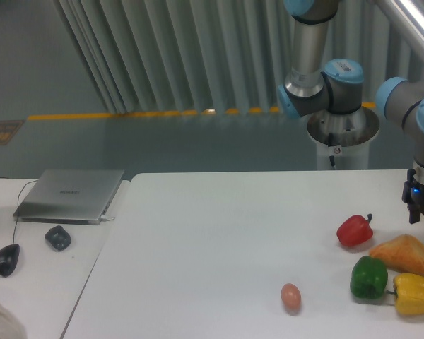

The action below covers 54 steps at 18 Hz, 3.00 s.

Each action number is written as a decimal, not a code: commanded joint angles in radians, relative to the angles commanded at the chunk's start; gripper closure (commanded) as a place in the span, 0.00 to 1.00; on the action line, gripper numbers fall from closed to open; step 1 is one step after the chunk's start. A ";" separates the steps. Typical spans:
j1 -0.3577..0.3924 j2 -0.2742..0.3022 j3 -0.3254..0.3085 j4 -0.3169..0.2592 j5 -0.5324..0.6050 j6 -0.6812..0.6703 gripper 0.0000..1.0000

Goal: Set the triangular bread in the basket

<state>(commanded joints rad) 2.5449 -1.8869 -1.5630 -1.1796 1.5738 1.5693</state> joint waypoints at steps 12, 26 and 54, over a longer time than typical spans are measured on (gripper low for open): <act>-0.034 -0.029 -0.100 -0.003 0.107 -0.134 0.00; -0.032 -0.029 -0.120 -0.002 0.095 -0.196 0.83; 0.236 0.190 0.015 -0.221 0.094 0.089 1.00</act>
<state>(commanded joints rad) 2.7808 -1.6966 -1.5478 -1.4005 1.6675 1.6579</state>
